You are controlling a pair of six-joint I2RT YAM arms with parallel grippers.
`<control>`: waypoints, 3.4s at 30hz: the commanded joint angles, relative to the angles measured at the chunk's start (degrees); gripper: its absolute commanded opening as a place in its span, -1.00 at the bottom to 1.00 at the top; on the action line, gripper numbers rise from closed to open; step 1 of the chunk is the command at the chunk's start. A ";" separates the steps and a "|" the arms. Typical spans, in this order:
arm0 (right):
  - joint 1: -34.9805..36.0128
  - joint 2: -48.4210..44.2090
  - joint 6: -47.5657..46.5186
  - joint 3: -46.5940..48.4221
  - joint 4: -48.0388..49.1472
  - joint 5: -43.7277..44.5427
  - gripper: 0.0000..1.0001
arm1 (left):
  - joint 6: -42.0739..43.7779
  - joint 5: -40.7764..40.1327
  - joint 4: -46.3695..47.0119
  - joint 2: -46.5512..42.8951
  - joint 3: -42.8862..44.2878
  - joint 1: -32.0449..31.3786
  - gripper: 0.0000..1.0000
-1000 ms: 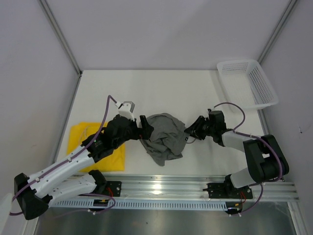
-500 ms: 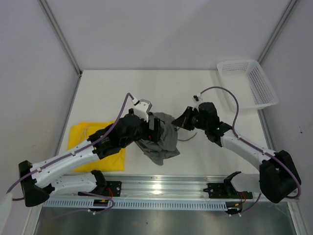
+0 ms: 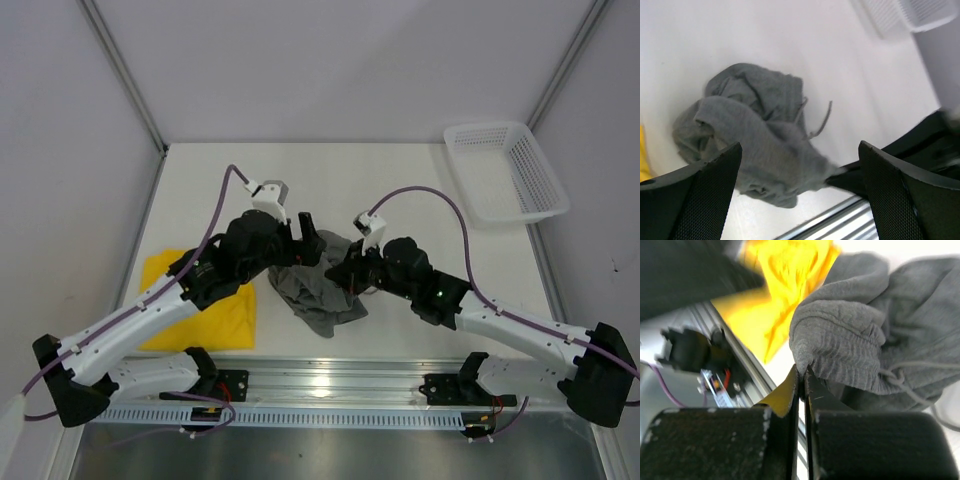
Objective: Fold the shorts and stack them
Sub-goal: Flatten the shorts out
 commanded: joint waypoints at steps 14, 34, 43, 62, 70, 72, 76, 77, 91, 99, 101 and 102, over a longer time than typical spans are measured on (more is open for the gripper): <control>12.27 1.66 -17.96 -1.43 5.53 -0.35 -0.68 | -4.70 5.58 -7.86 -9.90 -6.34 8.65 0.98; -22.24 11.58 3.20 -1.27 2.03 -22.50 0.45 | -4.62 3.50 -3.21 -18.35 -16.03 3.49 0.98; -31.65 30.58 20.34 -5.22 23.63 -35.00 0.75 | -6.99 -14.00 -11.92 -10.97 -7.93 -10.49 0.99; -33.24 39.99 25.80 -3.90 33.85 -32.54 0.71 | -5.33 -25.61 -21.06 7.92 4.46 -25.35 0.98; -33.68 40.16 28.43 -4.78 38.23 -32.89 0.69 | -5.94 -25.17 -24.05 13.20 7.45 -26.93 0.98; -33.59 40.60 28.96 -4.69 38.93 -32.27 0.68 | -7.17 -25.87 -25.89 14.78 7.89 -27.46 0.98; -33.68 42.01 30.54 -4.34 41.82 -32.10 0.67 | -9.02 -25.70 -27.57 16.19 7.89 -28.34 0.98; -33.59 42.36 31.06 -4.34 42.44 -32.10 0.67 | -9.19 -25.44 -27.48 16.19 7.89 -28.43 0.98; -31.92 47.11 35.46 -5.04 50.36 -30.51 0.54 | -9.28 -23.50 -31.70 18.39 8.69 -31.86 0.98; -31.39 47.72 37.83 -6.27 54.48 -28.67 0.54 | -12.17 -25.87 -35.65 24.53 9.30 -30.63 0.98; -31.13 47.98 38.71 -7.15 57.64 -28.14 0.53 | -14.90 -26.58 -37.41 25.07 8.86 -29.22 0.98; -31.04 47.99 38.98 -7.41 58.61 -27.88 0.52 | -15.78 -27.01 -37.68 25.24 8.77 -28.61 0.98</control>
